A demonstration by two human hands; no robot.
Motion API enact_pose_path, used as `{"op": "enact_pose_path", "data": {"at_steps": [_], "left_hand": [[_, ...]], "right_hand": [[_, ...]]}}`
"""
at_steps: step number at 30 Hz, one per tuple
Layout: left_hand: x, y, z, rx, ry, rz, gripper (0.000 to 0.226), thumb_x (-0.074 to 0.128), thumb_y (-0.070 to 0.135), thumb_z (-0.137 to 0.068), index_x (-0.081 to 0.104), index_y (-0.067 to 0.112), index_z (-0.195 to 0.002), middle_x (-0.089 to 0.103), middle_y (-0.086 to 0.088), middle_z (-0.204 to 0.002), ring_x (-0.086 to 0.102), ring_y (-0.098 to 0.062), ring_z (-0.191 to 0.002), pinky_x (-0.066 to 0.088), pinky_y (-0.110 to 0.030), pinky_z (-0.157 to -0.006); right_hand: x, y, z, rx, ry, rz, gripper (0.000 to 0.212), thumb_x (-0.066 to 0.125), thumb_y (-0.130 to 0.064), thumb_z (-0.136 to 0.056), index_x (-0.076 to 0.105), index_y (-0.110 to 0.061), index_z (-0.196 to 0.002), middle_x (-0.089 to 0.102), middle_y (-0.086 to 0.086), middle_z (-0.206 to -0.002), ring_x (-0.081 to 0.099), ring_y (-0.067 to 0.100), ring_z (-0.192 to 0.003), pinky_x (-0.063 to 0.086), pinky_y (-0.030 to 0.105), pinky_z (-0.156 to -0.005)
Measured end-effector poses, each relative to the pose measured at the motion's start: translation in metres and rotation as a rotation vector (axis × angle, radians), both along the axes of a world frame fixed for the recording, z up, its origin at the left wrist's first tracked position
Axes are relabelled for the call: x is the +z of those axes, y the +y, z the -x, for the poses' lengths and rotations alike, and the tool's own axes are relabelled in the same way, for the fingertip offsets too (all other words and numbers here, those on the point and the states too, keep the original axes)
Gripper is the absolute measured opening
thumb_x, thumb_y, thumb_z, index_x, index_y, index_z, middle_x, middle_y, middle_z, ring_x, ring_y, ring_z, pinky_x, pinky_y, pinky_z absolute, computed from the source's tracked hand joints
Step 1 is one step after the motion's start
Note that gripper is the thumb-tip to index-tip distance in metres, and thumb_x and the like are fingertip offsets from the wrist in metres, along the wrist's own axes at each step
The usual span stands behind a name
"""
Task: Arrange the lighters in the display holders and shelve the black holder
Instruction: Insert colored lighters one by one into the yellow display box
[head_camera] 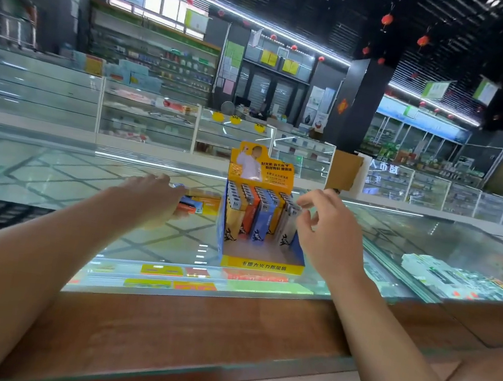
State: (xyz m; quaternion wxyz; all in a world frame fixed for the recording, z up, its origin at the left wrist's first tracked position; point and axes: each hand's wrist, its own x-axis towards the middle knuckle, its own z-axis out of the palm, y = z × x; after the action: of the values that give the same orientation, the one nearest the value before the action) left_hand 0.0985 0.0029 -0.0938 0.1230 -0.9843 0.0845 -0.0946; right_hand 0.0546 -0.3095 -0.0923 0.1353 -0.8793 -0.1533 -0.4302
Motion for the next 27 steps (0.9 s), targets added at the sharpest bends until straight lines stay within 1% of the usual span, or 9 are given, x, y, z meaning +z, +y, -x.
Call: {"op": "enact_pose_path", "data": {"at_steps": [3,5,8,11,13,17,19,23,27], "left_hand": [[-0.002,0.008,-0.001,-0.046,-0.022,-0.019,0.067,0.029,0.068,-0.102,0.034,0.022,-0.151,0.051,-0.012,-0.135,0.052,-0.030,-0.126,0.047,-0.043,-0.095],[-0.004,0.013,-0.002,-0.069,-0.049,-0.009,0.070,0.029,0.071,-0.100,0.038,0.020,-0.147,0.054,-0.010,-0.129,0.056,-0.029,-0.121,0.048,-0.042,-0.091],[-0.007,0.013,-0.006,-0.077,-0.058,0.078,0.068,0.035,0.071,-0.099,0.044,0.015,-0.138,0.058,-0.010,-0.121,0.062,-0.029,-0.113,0.050,-0.042,-0.089],[-0.007,0.008,-0.006,-0.074,-0.056,0.114,0.064,0.040,0.068,-0.101,0.045,0.014,-0.135,0.062,-0.009,-0.121,0.065,-0.029,-0.109,0.047,-0.037,-0.081],[-0.005,0.004,-0.003,-0.082,-0.084,0.076,0.062,0.040,0.067,-0.101,0.047,0.016,-0.134,0.064,-0.007,-0.122,0.066,-0.029,-0.107,0.043,-0.035,-0.076],[-0.004,-0.001,0.000,-0.114,-0.220,-0.087,0.060,0.034,0.071,-0.101,0.055,0.022,-0.129,0.069,-0.001,-0.117,0.069,-0.025,-0.099,0.040,-0.033,-0.069],[-0.005,-0.007,0.004,-0.113,-0.271,-0.117,0.054,0.037,0.066,-0.102,0.056,0.021,-0.127,0.071,-0.002,-0.115,0.070,-0.027,-0.098,0.041,-0.034,-0.070],[-0.003,-0.027,0.011,-0.036,-0.293,-0.123,0.043,0.041,0.050,-0.108,0.054,0.016,-0.129,0.071,-0.005,-0.120,0.069,-0.028,-0.109,0.040,-0.033,-0.076],[-0.003,-0.033,0.009,-0.019,-0.307,-0.118,0.026,0.041,0.026,-0.110,0.054,0.014,-0.128,0.071,-0.004,-0.121,0.068,-0.028,-0.111,0.049,-0.034,-0.082]], "right_hand": [[-0.001,0.001,-0.001,0.007,0.015,-0.020,0.010,0.059,-0.020,-0.098,0.065,-0.027,-0.102,0.057,-0.012,-0.105,0.060,0.010,-0.068,0.046,0.029,-0.057],[-0.002,0.001,-0.001,0.013,0.024,-0.044,0.011,0.059,-0.018,-0.098,0.065,-0.027,-0.101,0.057,-0.013,-0.105,0.060,0.010,-0.069,0.048,0.031,-0.059],[-0.001,0.001,-0.001,0.016,0.033,-0.057,0.012,0.059,-0.017,-0.098,0.065,-0.027,-0.100,0.057,-0.014,-0.104,0.060,0.010,-0.071,0.050,0.033,-0.061],[-0.002,0.001,-0.002,0.019,0.037,-0.060,0.012,0.059,-0.016,-0.097,0.064,-0.027,-0.100,0.057,-0.014,-0.104,0.059,0.008,-0.070,0.050,0.032,-0.061],[-0.002,0.001,-0.002,0.017,0.036,-0.058,0.013,0.059,-0.015,-0.097,0.064,-0.027,-0.099,0.057,-0.013,-0.104,0.059,0.008,-0.069,0.049,0.031,-0.059],[-0.002,0.000,-0.002,0.016,0.042,-0.064,0.013,0.059,-0.015,-0.097,0.064,-0.027,-0.099,0.056,-0.013,-0.103,0.060,0.009,-0.069,0.051,0.034,-0.059],[-0.002,0.000,-0.002,0.015,0.040,-0.061,0.013,0.059,-0.015,-0.097,0.064,-0.027,-0.099,0.057,-0.012,-0.104,0.060,0.009,-0.069,0.051,0.034,-0.059],[-0.001,0.000,0.000,0.019,0.042,-0.052,0.013,0.059,-0.015,-0.097,0.063,-0.026,-0.099,0.057,-0.012,-0.104,0.059,0.008,-0.068,0.048,0.031,-0.057],[0.000,0.003,0.001,0.014,0.041,-0.045,0.011,0.058,-0.017,-0.097,0.063,-0.028,-0.100,0.053,-0.015,-0.103,0.057,0.006,-0.068,0.047,0.030,-0.056]]}}
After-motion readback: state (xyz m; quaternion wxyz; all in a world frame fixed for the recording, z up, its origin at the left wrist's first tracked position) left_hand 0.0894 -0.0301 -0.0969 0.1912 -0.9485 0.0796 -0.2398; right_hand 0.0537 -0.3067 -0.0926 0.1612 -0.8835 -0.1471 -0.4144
